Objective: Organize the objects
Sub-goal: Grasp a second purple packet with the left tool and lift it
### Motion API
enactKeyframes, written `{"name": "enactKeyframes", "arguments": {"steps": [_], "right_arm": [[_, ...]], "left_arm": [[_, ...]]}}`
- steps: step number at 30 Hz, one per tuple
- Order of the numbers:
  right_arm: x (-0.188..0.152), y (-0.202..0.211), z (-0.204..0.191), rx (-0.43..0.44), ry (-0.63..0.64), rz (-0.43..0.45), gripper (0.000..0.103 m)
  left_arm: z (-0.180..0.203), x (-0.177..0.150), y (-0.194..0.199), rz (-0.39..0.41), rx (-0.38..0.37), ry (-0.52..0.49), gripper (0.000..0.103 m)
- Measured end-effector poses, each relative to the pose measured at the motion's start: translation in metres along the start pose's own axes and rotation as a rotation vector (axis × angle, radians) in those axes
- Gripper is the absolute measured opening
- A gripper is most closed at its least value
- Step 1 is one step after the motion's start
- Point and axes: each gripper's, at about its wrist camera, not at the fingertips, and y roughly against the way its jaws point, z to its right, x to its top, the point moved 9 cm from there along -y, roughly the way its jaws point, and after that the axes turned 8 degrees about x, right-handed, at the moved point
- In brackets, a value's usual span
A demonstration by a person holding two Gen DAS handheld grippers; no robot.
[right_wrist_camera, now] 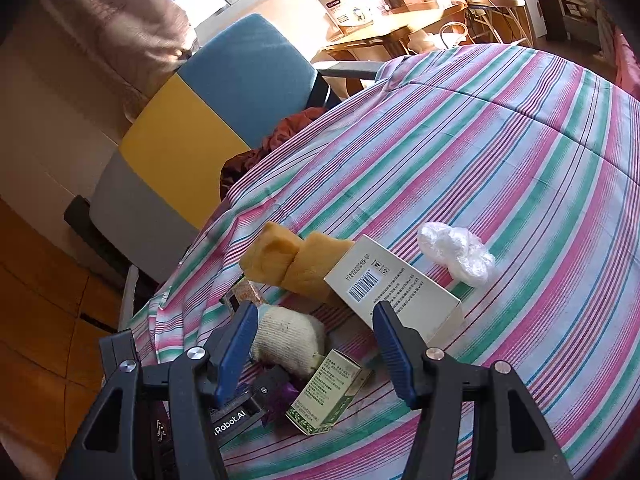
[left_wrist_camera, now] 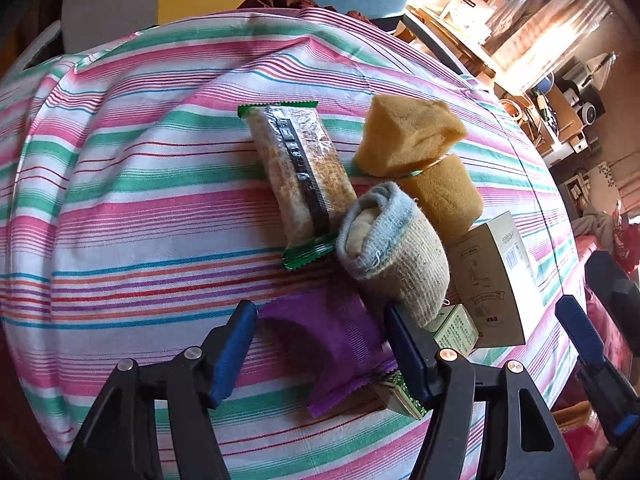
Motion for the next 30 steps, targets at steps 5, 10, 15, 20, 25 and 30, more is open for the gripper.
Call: {"name": "enactKeyframes", "arguments": {"steps": [5, 10, 15, 20, 25, 30], "right_arm": [[0.002, 0.003, 0.004, -0.017, -0.006, 0.018, 0.061], [0.01, 0.009, 0.019, -0.024, -0.067, 0.053, 0.061], [0.018, 0.016, 0.042, -0.034, -0.165, 0.096, 0.061], [0.016, 0.013, 0.052, -0.063, -0.197, 0.086, 0.061], [0.013, 0.009, 0.052, -0.104, -0.167, 0.073, 0.061], [0.012, 0.007, 0.051, -0.133, -0.14, 0.07, 0.061]], "left_arm": [[0.002, -0.001, 0.002, -0.015, 0.014, 0.03, 0.065], [0.005, -0.008, 0.005, 0.023, 0.045, -0.045, 0.054], [-0.006, -0.029, 0.019, 0.084, 0.057, -0.213, 0.053], [-0.022, -0.054, 0.031, 0.111, 0.044, -0.29, 0.054], [-0.033, -0.071, 0.031, 0.136, 0.063, -0.325, 0.046], [-0.039, -0.07, 0.032, 0.131, 0.015, -0.283, 0.046]]}}
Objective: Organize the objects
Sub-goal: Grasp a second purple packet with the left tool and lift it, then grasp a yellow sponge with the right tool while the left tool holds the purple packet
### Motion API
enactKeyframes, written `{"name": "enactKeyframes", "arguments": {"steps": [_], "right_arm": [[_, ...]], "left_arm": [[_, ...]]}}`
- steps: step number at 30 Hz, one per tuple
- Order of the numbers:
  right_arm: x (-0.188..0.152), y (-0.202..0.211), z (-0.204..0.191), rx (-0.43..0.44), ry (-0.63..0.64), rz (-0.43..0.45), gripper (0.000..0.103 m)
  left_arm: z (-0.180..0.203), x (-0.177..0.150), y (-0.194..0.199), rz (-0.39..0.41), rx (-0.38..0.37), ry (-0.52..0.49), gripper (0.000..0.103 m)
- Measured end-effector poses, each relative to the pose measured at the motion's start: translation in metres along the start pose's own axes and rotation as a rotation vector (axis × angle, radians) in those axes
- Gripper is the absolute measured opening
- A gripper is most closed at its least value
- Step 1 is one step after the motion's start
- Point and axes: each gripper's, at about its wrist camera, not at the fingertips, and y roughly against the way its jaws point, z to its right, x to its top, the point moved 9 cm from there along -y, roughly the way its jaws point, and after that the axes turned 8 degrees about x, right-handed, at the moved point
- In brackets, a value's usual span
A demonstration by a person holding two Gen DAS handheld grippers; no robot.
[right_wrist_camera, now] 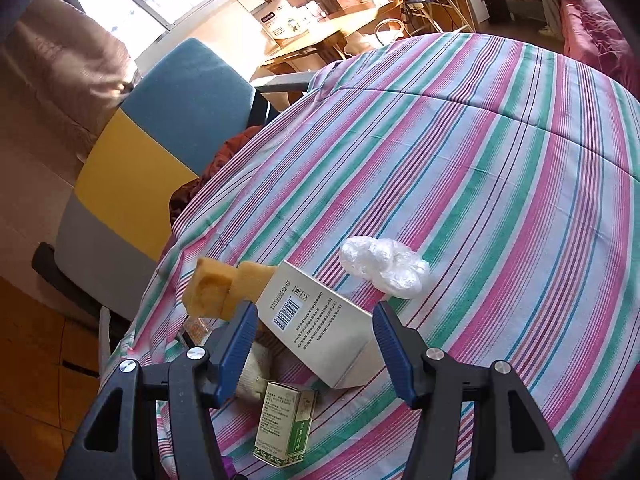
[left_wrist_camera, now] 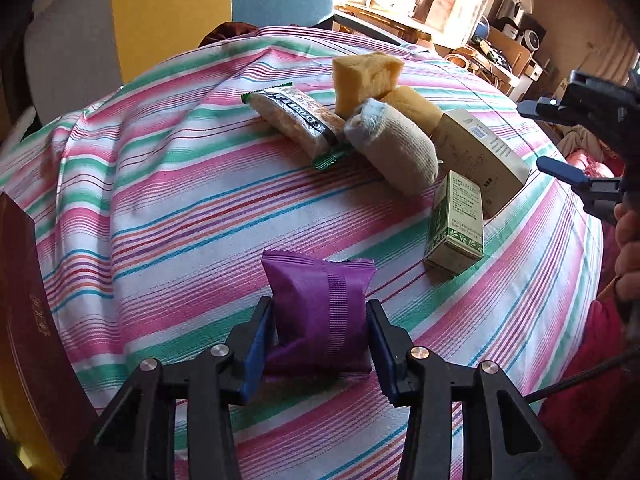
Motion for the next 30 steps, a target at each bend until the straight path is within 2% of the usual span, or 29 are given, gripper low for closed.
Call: {"name": "enactKeyframes", "arguments": {"steps": [3, 6, 9, 10, 11, 12, 13, 15, 16, 20, 24, 30], "right_arm": [[-0.001, -0.001, -0.001, -0.002, 0.009, -0.004, 0.061], [-0.001, -0.003, -0.003, 0.003, 0.016, -0.01, 0.061], [0.0, -0.002, -0.005, 0.009, 0.017, -0.005, 0.061], [0.0, -0.002, -0.005, 0.011, 0.015, -0.004, 0.061], [0.0, -0.002, -0.005, 0.013, 0.013, -0.004, 0.061], [0.0, -0.002, -0.004, 0.015, 0.01, -0.004, 0.061], [0.0, -0.001, -0.004, 0.018, 0.006, -0.002, 0.061], [0.001, -0.001, -0.002, 0.019, -0.004, 0.001, 0.061], [0.001, 0.0, -0.001, 0.019, -0.011, 0.003, 0.061], [0.001, 0.0, 0.001, 0.015, -0.017, 0.006, 0.061], [0.0, -0.001, -0.001, 0.008, -0.002, 0.004, 0.061], [-0.013, -0.01, -0.027, 0.017, 0.122, -0.046, 0.061]], "left_arm": [[-0.001, 0.0, 0.001, -0.007, -0.05, 0.031, 0.048], [-0.001, -0.001, 0.002, -0.005, -0.059, 0.034, 0.05], [0.006, 0.0, 0.004, -0.017, -0.058, 0.039, 0.06], [0.007, 0.001, 0.004, -0.024, -0.051, 0.046, 0.067], [0.007, 0.004, 0.003, -0.029, -0.03, 0.051, 0.072], [0.005, 0.006, 0.0, -0.033, -0.005, 0.052, 0.072], [0.004, 0.008, -0.002, -0.035, 0.007, 0.052, 0.07], [0.0, 0.011, -0.004, -0.029, 0.028, 0.06, 0.055], [0.0, 0.011, -0.004, -0.021, 0.033, 0.053, 0.042], [-0.002, 0.005, -0.001, 0.028, 0.039, 0.048, 0.039], [0.002, -0.003, -0.001, 0.086, 0.077, -0.005, 0.039], [-0.002, -0.002, -0.004, 0.104, 0.079, -0.004, 0.039]]}}
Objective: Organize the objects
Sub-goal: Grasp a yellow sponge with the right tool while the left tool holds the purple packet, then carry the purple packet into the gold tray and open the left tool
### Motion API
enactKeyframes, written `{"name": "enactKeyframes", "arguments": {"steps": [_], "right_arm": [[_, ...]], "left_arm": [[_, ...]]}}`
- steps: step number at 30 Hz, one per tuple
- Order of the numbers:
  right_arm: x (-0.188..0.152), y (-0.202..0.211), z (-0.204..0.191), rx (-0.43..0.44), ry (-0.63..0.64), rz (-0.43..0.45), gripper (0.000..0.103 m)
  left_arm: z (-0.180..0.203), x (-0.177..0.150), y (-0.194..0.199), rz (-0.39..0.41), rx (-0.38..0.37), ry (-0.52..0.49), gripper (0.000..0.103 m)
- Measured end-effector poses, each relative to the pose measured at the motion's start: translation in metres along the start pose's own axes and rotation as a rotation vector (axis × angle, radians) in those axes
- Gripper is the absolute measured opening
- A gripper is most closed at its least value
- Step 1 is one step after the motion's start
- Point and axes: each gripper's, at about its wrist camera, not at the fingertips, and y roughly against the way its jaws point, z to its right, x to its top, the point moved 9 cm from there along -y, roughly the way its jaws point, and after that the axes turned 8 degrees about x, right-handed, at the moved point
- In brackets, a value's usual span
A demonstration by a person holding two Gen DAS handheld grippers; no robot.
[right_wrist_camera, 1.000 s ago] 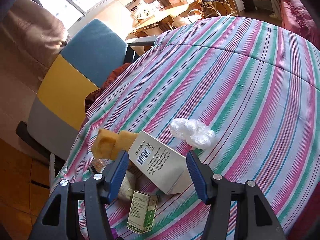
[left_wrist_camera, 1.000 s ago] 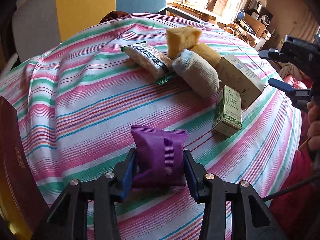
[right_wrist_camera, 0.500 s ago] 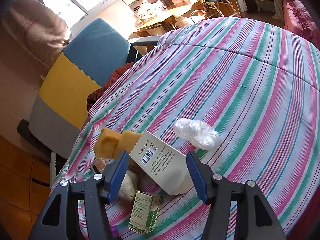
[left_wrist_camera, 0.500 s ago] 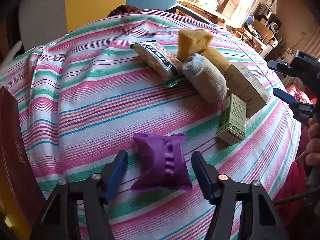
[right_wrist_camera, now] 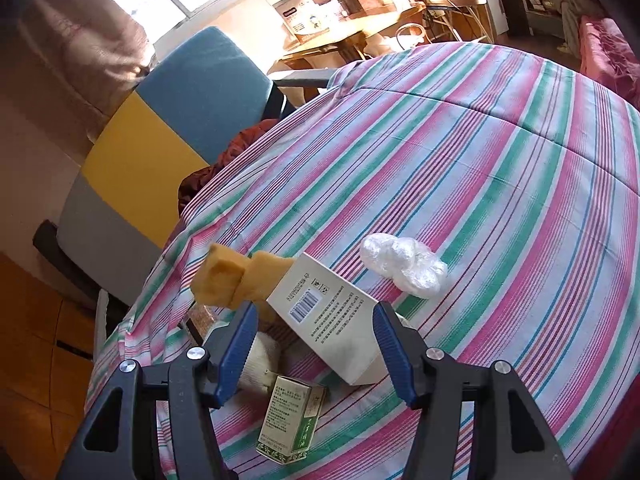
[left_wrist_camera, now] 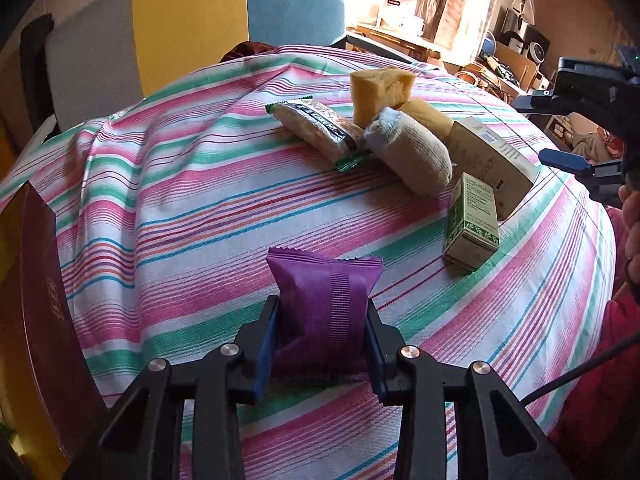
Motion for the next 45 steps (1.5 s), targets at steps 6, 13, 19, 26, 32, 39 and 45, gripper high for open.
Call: {"name": "enactKeyframes", "arguments": {"steps": [6, 13, 19, 26, 32, 39, 45], "right_arm": [[-0.011, -0.025, -0.057, 0.016, 0.26, -0.118, 0.061], [0.015, -0.08, -0.092, -0.084, 0.51, -0.177, 0.073], [0.018, -0.128, -0.1, -0.172, 0.629, -0.253, 0.078], [0.022, -0.128, -0.098, -0.182, 0.621, -0.224, 0.054], [0.025, -0.061, -0.126, -0.004, 0.542, -0.106, 0.053], [-0.025, -0.023, -0.124, 0.13, 0.451, -0.111, 0.054], [-0.059, -0.031, -0.107, 0.158, 0.426, -0.196, 0.054]], "left_arm": [[0.001, 0.003, -0.003, 0.016, -0.014, 0.0, 0.039], [-0.001, 0.002, -0.002, 0.035, -0.031, 0.014, 0.039], [-0.003, 0.001, -0.001, 0.041, -0.048, 0.03, 0.039], [-0.004, 0.002, -0.002, 0.045, -0.051, 0.033, 0.039], [-0.003, 0.005, -0.003, 0.047, -0.036, 0.031, 0.038], [-0.003, 0.0, 0.021, 0.044, -0.026, 0.031, 0.037], [-0.01, -0.014, 0.067, 0.093, 0.018, 0.011, 0.037]]}}
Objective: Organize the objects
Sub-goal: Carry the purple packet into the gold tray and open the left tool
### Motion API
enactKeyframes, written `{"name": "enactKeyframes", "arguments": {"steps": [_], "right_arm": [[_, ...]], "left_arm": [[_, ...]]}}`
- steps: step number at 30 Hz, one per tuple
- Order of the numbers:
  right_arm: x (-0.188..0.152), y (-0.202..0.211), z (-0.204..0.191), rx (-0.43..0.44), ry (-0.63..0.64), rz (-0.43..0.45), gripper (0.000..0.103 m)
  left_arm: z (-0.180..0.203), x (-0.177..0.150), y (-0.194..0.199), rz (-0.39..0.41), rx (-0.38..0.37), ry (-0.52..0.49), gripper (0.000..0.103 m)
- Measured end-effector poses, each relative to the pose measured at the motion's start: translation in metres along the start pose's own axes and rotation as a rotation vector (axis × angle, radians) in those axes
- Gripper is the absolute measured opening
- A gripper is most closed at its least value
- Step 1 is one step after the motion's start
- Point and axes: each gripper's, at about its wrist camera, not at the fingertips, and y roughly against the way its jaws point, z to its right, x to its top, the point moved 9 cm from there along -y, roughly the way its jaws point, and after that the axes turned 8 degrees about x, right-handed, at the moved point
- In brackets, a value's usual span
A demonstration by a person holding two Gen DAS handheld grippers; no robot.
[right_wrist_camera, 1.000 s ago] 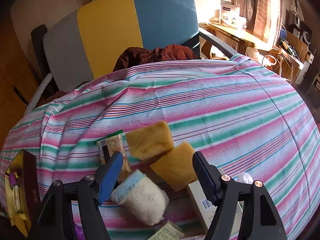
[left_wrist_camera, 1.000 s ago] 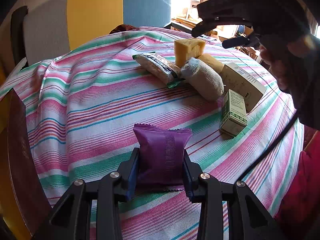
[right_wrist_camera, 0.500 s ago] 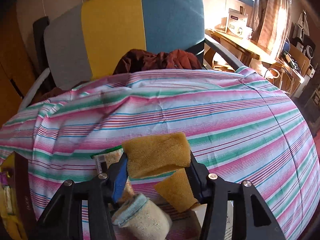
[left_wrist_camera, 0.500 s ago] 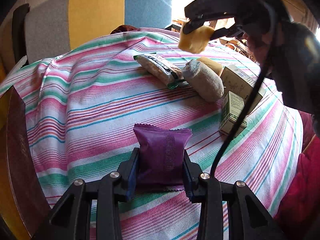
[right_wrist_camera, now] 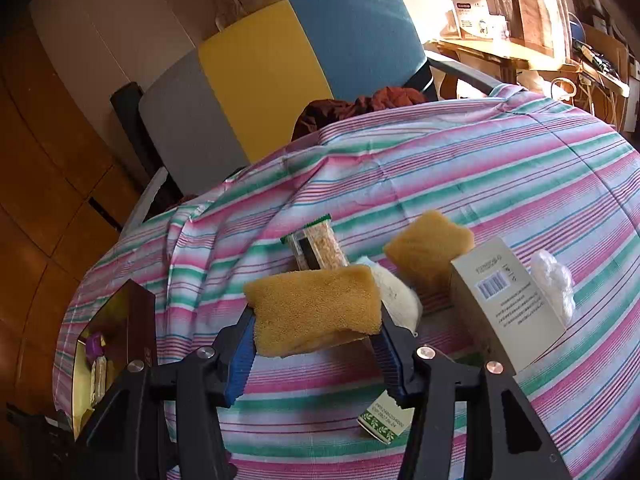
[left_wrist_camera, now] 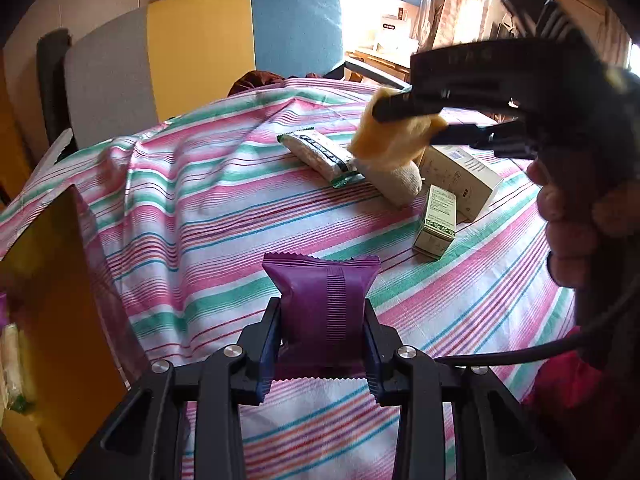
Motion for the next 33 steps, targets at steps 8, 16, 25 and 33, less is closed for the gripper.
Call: {"name": "enactKeyframes", "arguments": {"steps": [8, 16, 25, 33], "right_arm": [[-0.014, -0.018, -0.02, 0.02, 0.105, -0.066, 0.054], [-0.019, -0.02, -0.034, 0.016, 0.176, -0.072, 0.053], [-0.023, -0.021, -0.048, 0.0, 0.254, -0.071, 0.054], [-0.02, -0.021, -0.045, -0.007, 0.25, -0.064, 0.054]], "left_arm": [[-0.06, -0.006, 0.058, 0.066, 0.076, 0.129, 0.037], [-0.155, -0.032, 0.09, 0.077, 0.215, 0.286, 0.037], [-0.279, -0.064, 0.087, 0.001, 0.318, 0.538, 0.037], [-0.319, -0.044, 0.035, -0.094, 0.273, 0.618, 0.037]]}}
